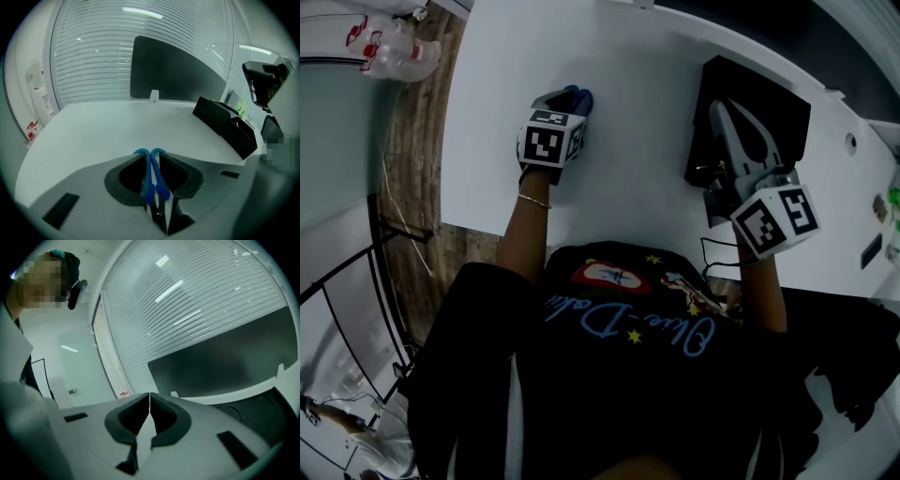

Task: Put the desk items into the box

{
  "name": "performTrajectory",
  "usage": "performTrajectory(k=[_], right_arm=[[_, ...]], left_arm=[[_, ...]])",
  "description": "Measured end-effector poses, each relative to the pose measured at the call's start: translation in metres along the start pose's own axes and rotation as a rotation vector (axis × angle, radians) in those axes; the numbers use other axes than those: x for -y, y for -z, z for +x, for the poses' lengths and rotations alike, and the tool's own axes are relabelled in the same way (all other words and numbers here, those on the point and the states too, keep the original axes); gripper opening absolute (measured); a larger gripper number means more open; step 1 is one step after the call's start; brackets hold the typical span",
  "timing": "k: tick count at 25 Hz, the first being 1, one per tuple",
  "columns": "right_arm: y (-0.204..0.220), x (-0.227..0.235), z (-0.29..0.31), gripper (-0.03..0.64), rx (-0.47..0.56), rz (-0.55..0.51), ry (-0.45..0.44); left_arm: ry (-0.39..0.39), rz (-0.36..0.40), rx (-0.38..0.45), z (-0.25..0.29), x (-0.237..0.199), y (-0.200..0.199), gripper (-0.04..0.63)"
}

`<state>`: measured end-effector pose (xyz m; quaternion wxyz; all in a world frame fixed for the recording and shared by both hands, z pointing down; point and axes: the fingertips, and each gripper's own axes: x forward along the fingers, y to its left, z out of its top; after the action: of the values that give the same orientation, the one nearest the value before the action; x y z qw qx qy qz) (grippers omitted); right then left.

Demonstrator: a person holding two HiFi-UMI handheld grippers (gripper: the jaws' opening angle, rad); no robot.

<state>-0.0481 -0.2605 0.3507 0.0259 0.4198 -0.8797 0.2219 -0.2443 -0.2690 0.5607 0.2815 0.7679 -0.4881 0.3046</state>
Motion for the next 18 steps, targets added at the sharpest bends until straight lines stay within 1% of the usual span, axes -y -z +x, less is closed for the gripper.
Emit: performTrajectory(k=[8,14,18], right_arm=[[0.001,-0.005,-0.001,0.011,0.001,-0.004,-0.007],[-0.003,-0.001,-0.009,0.011,0.015,-0.015,0.014],[-0.003,0.000,-0.012,0.011,0.012,-0.028,0.021]], left_arm=[[0.011,-0.050,0.004,0.000,-0.002,0.000,0.091],[0.012,-0.048,0.005,-0.003,0.000,0.002,0.083],[0.009,-0.033,0.005,-0.007,0.005,0.004,0.080]])
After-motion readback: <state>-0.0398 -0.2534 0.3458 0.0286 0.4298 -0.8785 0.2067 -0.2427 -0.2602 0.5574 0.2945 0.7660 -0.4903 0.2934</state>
